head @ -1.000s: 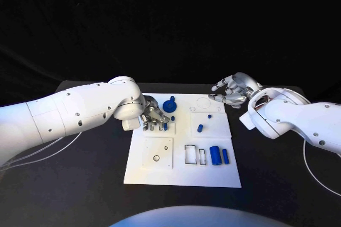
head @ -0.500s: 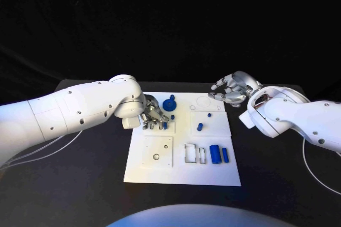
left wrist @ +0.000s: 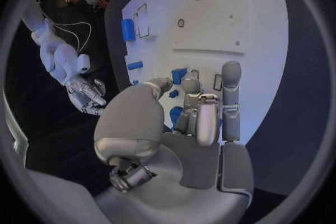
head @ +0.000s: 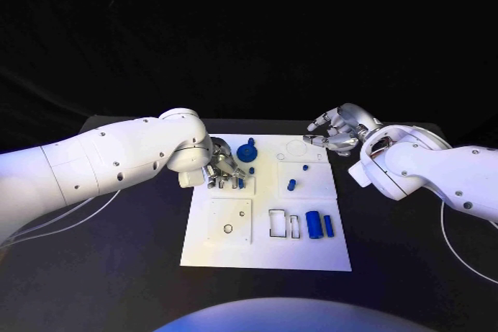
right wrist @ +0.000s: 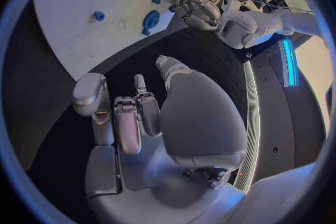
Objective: Assemble the parts on the task board
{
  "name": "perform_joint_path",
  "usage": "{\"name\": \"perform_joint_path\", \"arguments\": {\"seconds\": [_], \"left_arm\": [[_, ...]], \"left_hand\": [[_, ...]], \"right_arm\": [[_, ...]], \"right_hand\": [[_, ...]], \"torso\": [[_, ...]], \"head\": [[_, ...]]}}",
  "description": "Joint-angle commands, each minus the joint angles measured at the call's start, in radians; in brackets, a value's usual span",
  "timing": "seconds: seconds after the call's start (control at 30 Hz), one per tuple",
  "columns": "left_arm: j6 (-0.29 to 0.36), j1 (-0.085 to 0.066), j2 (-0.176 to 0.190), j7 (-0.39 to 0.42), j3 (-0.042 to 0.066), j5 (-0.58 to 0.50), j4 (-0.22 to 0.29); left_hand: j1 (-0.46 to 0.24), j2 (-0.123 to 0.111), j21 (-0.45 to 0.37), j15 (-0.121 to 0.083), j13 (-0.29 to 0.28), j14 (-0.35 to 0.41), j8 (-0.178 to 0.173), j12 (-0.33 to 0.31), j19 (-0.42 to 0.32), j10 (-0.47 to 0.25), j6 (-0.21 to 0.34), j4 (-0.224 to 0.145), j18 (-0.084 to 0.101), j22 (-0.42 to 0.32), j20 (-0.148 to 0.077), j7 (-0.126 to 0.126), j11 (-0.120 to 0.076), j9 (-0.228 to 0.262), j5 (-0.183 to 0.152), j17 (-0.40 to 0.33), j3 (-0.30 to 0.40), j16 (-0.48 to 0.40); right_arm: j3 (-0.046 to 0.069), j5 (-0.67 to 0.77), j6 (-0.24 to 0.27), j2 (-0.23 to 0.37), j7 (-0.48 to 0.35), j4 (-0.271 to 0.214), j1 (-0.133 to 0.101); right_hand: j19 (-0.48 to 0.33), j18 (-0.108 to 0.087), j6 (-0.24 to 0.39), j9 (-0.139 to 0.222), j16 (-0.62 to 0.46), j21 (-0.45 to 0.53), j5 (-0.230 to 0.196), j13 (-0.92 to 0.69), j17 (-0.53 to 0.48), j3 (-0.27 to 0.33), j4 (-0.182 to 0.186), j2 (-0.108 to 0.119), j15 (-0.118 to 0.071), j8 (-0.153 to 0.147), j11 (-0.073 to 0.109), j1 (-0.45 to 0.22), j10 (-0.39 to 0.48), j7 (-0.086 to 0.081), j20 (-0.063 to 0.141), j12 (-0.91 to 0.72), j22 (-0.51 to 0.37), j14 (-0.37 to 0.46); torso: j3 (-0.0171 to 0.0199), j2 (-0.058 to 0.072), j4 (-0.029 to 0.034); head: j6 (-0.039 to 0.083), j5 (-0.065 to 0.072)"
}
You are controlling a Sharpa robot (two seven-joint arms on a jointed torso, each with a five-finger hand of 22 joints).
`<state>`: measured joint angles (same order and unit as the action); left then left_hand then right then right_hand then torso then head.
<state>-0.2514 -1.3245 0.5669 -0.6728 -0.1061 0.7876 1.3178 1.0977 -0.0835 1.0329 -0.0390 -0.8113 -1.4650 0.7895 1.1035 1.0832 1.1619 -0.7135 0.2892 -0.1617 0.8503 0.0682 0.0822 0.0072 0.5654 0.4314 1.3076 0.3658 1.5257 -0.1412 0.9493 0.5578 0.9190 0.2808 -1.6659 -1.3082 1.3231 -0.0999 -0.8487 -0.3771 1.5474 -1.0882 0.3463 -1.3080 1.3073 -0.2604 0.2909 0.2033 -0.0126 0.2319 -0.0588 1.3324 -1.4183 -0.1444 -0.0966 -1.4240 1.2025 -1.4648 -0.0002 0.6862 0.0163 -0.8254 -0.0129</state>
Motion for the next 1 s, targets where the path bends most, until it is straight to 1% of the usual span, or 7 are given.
{"name": "perform_joint_path", "arguments": {"seconds": [0.03,0.23,0.5,0.57,0.63,0.83,1.0], "left_arm": [[-0.002,0.000,-0.004,0.004,0.000,0.004,0.000],[-0.006,0.000,-0.006,0.006,0.000,0.004,-0.001],[-0.001,0.000,-0.007,0.008,0.000,0.004,-0.004],[0.002,0.000,-0.007,0.009,0.000,0.004,-0.004],[0.003,0.000,-0.006,0.009,0.000,0.002,-0.003],[-0.007,0.001,0.006,0.009,0.001,-0.008,0.008],[-0.014,0.002,0.019,0.009,0.001,-0.021,0.020]], "left_hand": [[0.016,-0.002,0.005,-0.009,0.003,-0.042,0.008,0.004,0.004,0.005,-0.003,-0.002,0.004,0.002,-0.002,-0.005,-0.003,-0.003,-0.015,0.083,0.011,0.004],[0.064,-0.018,0.003,-0.011,0.008,-0.042,0.026,0.006,0.004,0.004,0.003,-0.009,0.005,0.009,-0.004,-0.007,-0.005,-0.013,-0.044,0.083,0.043,0.005],[0.088,-0.016,0.007,-0.012,0.009,-0.044,0.034,0.008,0.008,0.006,0.004,-0.011,0.006,0.017,-0.005,-0.009,-0.007,-0.019,-0.055,0.088,0.062,0.006],[0.102,-0.014,0.007,-0.013,0.008,-0.045,0.041,0.010,0.010,0.009,0.004,-0.012,0.006,0.021,-0.006,-0.010,-0.008,-0.023,-0.076,0.091,0.078,0.007],[0.129,-0.012,0.008,-0.015,0.009,-0.048,0.059,0.012,0.012,0.013,0.000,-0.017,0.006,0.028,-0.009,-0.015,-0.011,-0.026,-0.147,0.099,0.125,0.009],[0.164,-0.030,0.011,-0.025,0.014,-0.054,0.126,0.012,0.020,0.025,0.003,-0.054,0.007,0.045,-0.017,-0.026,-0.021,-0.003,-0.168,0.112,0.250,0.012],[0.158,-0.057,0.025,-0.024,0.018,-0.060,0.182,0.012,0.028,0.040,0.021,-0.133,0.010,0.071,-0.019,-0.019,-0.019,0.029,-0.170,0.128,0.406,0.015]], "right_arm": [[0.000,0.005,-0.018,-0.001,0.005,0.000,0.001],[0.000,0.005,-0.019,-0.002,0.010,0.001,0.002],[0.000,0.005,-0.020,-0.002,0.012,0.002,0.002],[0.000,0.005,-0.020,-0.003,0.012,0.002,0.002],[0.000,0.005,-0.021,-0.003,0.013,0.002,0.002],[-0.001,0.005,-0.021,-0.003,0.012,0.003,0.002],[-0.001,0.005,-0.020,-0.002,0.012,0.003,0.002]], "right_hand": [[-0.003,-0.014,-0.005,0.001,-0.005,0.005,0.004,-0.047,0.185,-0.006,0.000,0.001,0.003,0.006,-0.002,-0.010,0.006,0.001,0.000,0.004,0.000,-0.087],[-0.002,-0.014,-0.007,0.001,-0.005,0.004,0.007,-0.047,0.186,-0.010,-0.001,-0.002,0.002,0.008,-0.001,-0.010,0.006,0.002,0.001,0.004,0.001,-0.087],[-0.003,-0.014,-0.008,0.000,-0.005,0.006,0.007,-0.047,0.185,-0.012,-0.001,-0.003,0.002,0.008,-0.001,-0.010,0.006,0.002,0.001,0.004,0.000,-0.087],[-0.003,-0.014,-0.008,0.000,-0.005,0.006,0.007,-0.047,0.185,-0.012,-0.001,-0.003,0.002,0.008,-0.001,-0.010,0.006,0.002,0.001,0.004,0.000,-0.087],[-0.003,-0.014,-0.008,0.000,-0.005,0.005,0.008,-0.047,0.185,-0.012,-0.001,-0.003,0.002,0.009,-0.001,-0.010,0.005,0.002,0.001,0.003,0.000,-0.087],[-0.003,-0.014,-0.009,0.000,-0.006,0.007,0.008,-0.046,0.183,-0.013,-0.001,-0.003,0.002,0.009,-0.001,-0.011,0.006,0.002,0.001,0.004,0.000,-0.087],[-0.004,-0.015,-0.010,0.000,-0.006,0.008,0.009,-0.046,0.183,-0.013,0.000,-0.003,0.002,0.010,-0.001,-0.014,0.006,0.002,0.001,0.004,-0.001,-0.086]], "torso": [[0.0000,0.000,-0.0006],[-0.0006,0.000,0.0003],[-0.0002,0.000,-0.0002],[0.0002,0.000,-0.0003],[0.0002,0.000,-0.0005],[0.0006,0.001,-0.0015],[0.0004,0.001,0.0010]], "head": [[0.000,-0.001],[0.000,-0.002],[-0.003,-0.002],[-0.003,-0.002],[-0.002,-0.002],[-0.001,-0.005],[-0.002,-0.003]]}}
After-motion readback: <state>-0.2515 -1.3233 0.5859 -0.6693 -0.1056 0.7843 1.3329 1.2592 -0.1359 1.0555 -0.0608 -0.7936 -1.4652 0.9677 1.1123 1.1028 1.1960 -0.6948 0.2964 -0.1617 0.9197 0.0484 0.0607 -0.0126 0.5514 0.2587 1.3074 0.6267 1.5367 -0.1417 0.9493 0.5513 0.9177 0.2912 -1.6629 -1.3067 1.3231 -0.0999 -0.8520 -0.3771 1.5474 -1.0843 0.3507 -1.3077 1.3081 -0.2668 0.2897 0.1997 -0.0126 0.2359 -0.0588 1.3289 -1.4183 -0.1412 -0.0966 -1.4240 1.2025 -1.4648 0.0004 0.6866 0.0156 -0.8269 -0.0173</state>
